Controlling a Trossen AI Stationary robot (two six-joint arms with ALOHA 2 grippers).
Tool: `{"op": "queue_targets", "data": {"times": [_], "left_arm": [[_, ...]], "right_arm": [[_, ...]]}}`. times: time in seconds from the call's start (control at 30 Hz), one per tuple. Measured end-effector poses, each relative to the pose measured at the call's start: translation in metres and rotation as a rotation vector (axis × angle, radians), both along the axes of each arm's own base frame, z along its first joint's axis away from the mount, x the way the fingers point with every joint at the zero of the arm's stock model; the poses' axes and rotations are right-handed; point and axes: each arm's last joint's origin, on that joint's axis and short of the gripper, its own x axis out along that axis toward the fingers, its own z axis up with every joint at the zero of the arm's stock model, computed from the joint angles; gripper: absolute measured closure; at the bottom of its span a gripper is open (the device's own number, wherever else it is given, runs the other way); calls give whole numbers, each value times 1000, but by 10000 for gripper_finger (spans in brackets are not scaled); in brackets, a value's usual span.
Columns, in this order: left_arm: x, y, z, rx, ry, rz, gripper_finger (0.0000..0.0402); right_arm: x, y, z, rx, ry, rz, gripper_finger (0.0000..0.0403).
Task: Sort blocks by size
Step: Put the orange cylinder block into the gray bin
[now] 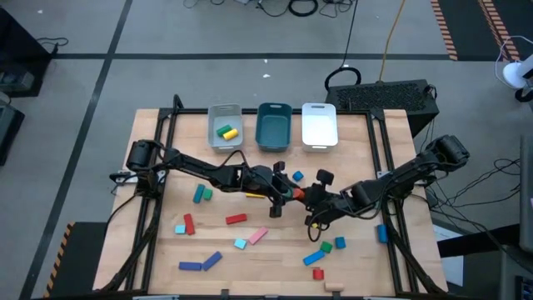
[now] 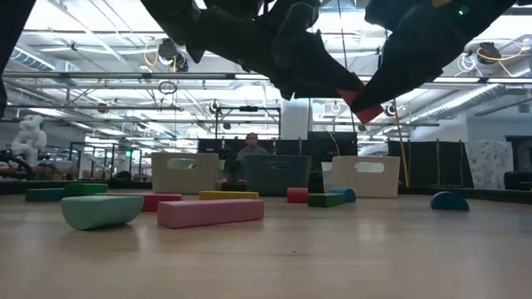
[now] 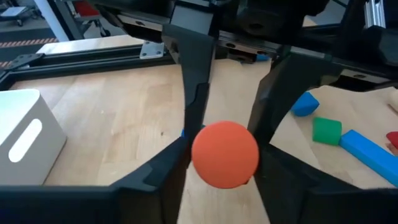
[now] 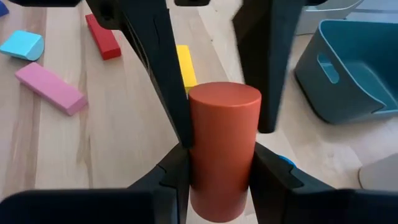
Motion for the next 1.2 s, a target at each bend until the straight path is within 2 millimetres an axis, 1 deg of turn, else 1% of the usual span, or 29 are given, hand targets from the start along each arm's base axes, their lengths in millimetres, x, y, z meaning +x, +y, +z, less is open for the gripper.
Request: {"op": "queue_targets", "data": {"times": [0.1,0.23,0.3,0.5,0.6,0.67,0.8,0.9,1.1,1.2], "left_arm": [[0,0,0,-4,0,-16,264],[0,0,0,-6,0,-23,267],[0,0,0,-6,-1,-22,267],[0,5,0,-5,2,-13,267],[-1,10,-2,-9,26,8,267],[-1,14,-2,-18,39,40,267],[-4,23,0,-13,62,95,267],[-5,31,-1,-27,91,134,267],[-9,46,3,-22,105,189,267],[-15,54,12,-43,112,226,267]], "right_arm": [[0,0,0,0,1,0,299],[0,0,0,6,2,-1,294],[0,0,0,9,1,-2,271],[0,0,0,15,0,-6,183],[-1,-1,-1,26,6,-21,154],[-2,-1,-2,38,11,-40,142],[-7,-4,-6,41,66,-75,131],[-12,-6,-9,45,111,-108,130],[-23,-11,-15,35,206,-175,129],[-29,-13,-17,32,249,-217,129]]}}
